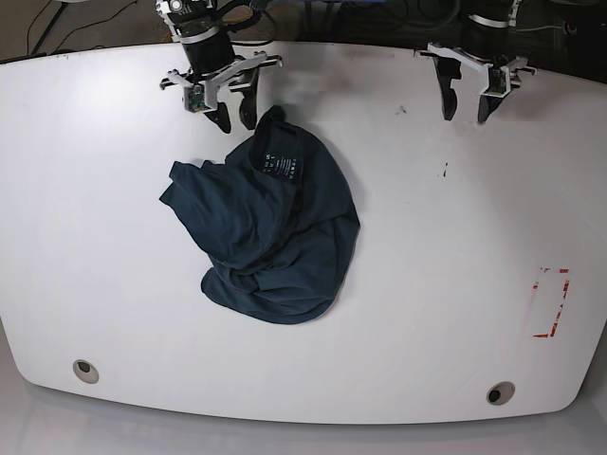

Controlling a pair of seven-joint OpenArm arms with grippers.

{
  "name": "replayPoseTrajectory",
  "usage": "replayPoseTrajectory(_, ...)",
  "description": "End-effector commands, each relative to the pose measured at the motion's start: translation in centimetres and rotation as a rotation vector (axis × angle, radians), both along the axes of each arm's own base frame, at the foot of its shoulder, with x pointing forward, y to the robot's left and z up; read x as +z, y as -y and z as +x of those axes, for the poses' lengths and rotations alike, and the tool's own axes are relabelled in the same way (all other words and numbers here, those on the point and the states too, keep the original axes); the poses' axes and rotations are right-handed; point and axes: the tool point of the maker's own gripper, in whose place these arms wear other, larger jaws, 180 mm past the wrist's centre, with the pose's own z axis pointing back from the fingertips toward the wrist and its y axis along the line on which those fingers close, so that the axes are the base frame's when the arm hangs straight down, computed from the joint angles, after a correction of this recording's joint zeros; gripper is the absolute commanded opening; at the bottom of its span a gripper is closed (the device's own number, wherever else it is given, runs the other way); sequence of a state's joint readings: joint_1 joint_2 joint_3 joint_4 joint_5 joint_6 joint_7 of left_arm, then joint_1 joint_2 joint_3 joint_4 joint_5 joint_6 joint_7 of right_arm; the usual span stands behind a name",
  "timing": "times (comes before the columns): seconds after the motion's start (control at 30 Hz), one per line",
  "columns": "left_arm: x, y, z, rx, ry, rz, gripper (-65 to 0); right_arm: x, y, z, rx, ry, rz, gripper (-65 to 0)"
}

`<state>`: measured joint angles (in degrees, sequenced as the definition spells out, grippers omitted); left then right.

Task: Layout the t-shirt on the table in an organized manner, then fold the t-shirt properly
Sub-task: 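Lower the right gripper onto the crumpled teal t-shirt and pinch it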

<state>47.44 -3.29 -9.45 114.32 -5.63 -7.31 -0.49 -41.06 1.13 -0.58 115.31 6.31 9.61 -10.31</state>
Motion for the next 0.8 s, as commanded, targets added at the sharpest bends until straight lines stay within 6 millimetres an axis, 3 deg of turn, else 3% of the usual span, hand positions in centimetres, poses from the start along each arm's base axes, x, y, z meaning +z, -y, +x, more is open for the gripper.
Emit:
replayPoseTrajectory(0.0, 1.5, 0.1, 1.1, -0.005, 0.066, -0.004, -33.2, 0.6, -0.9, 0.3, 0.021, 0.014, 0.012, -31.2)
replayPoseTrajectory(0.1, 2.0, 0.0, 2.1, -0.008, 0.096, 0.002, -33.5, 0.4, -2.3, 0.4, 0.057, -0.008, 0.027, -22.5)
replayPoseTrajectory(0.27, 2.7, -0.3, 3.2, -0.034, 0.125, 0.028, -33.3, 0.1, -3.5, 0.7, 0.092, -0.034, 0.038, -15.2)
replayPoseTrajectory(0.53, 3.4, -0.4, 4.2, -0.037, 0.157, 0.031, -33.5, -0.1, -3.7, 1.4, 0.102, -0.029, 0.041, -12.7)
replayPoseTrajectory(0.77, 3.7, -1.1, 4.3, -0.023, 0.167, 0.048, -33.6, -1.5, -3.9, 1.6, 0.12, -0.088, 0.029, -12.8)
